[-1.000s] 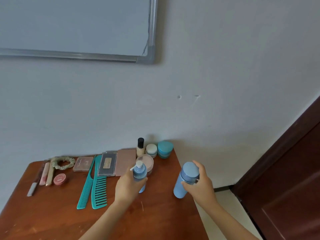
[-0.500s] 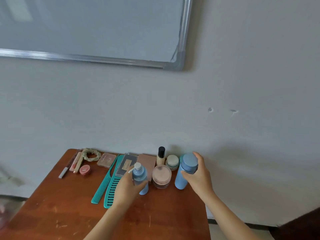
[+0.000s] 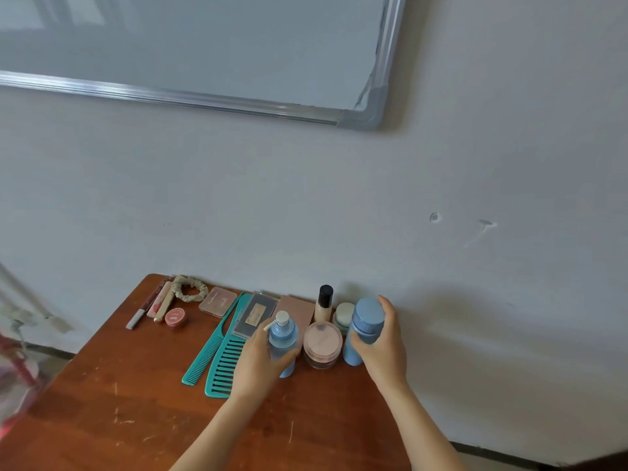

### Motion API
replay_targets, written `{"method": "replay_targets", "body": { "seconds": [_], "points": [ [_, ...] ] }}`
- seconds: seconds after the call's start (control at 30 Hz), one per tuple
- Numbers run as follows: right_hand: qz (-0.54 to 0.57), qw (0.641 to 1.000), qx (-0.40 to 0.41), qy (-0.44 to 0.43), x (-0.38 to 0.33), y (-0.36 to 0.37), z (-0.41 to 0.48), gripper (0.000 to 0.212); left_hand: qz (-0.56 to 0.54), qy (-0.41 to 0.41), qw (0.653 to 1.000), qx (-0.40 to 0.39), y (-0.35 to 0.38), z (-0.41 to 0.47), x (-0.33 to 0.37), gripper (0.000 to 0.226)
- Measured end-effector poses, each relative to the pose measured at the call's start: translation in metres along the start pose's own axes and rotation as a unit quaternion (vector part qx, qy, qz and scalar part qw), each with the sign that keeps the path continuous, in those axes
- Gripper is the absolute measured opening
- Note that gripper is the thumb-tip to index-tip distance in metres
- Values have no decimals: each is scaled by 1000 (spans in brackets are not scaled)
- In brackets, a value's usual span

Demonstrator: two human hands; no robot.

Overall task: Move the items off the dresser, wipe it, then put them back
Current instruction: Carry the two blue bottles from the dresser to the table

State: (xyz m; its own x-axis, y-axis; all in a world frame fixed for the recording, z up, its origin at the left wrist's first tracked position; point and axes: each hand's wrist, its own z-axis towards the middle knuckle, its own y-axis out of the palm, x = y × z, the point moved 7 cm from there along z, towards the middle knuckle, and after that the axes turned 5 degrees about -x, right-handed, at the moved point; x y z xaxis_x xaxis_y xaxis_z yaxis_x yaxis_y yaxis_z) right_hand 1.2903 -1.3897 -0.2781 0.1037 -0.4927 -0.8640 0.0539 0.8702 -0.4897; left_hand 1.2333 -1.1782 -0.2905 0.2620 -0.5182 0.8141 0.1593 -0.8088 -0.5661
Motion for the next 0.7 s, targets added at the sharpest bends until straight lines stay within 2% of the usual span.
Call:
{"method": "replay_targets", "body": {
  "seconds": [0.33, 0.43, 0.53, 0.6, 0.7],
  "points": [
    [44, 999, -18, -3, 0, 2, 2, 77, -8, -3, 1000, 2, -1, -3, -2, 63],
    [33, 999, -38, 9, 7, 1, 2, 89, 15, -17, 1000, -14, -2, -3, -7, 69],
    [-10, 998, -18, 57, 24, -6, -11, 103, 38, -36, 998, -37, -3, -7, -20, 83],
    [-41, 996, -14, 74, 33, -8, -25, 95, 50, -52, 997, -41, -8, -14, -31, 83],
    [-99, 990, -43, 89, 42, -6, -45, 72, 62, -67, 994, -60, -14, -24, -50, 64]
  ]
}}
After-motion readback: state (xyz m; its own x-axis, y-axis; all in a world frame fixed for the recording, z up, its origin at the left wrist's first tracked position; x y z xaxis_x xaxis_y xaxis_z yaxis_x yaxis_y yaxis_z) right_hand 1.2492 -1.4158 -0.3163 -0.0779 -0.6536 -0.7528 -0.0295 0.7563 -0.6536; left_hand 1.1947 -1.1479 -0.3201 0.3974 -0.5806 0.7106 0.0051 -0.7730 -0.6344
